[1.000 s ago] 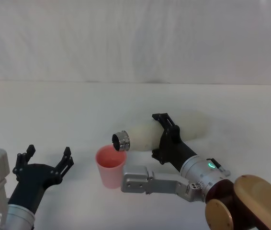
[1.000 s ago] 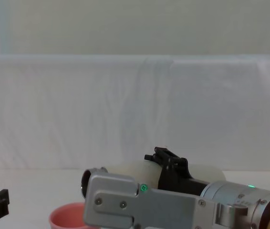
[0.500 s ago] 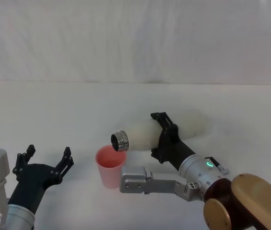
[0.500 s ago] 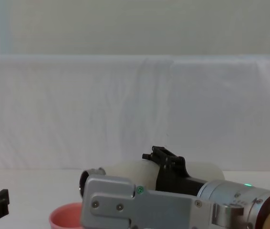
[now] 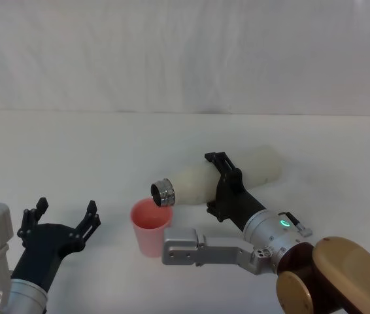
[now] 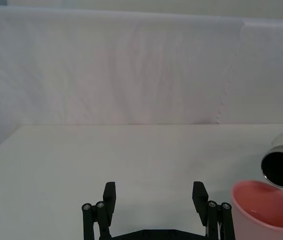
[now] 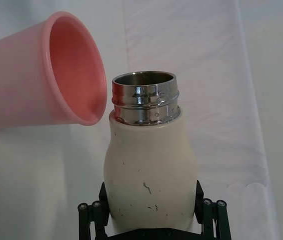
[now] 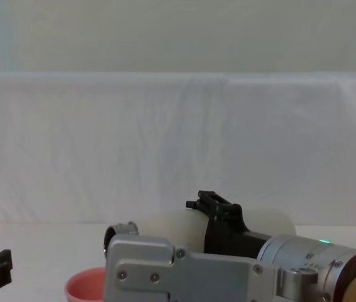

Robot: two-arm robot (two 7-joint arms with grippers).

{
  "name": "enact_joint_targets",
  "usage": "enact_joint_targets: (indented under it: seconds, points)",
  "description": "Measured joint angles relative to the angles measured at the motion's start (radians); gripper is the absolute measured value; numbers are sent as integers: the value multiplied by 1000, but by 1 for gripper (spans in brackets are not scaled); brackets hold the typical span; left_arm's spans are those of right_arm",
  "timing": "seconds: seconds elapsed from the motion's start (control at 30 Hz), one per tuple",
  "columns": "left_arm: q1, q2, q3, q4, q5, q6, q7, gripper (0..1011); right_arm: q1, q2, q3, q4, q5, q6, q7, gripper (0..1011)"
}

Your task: Grasp the thermos with one hand and pour water into the cup lid.

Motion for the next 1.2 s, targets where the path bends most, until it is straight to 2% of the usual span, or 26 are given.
enact_joint_targets:
  seconds: [1.2]
  points:
    - [0, 0, 0, 0, 0, 0, 0, 1001, 11, 2, -17, 0, -47, 20, 8, 962]
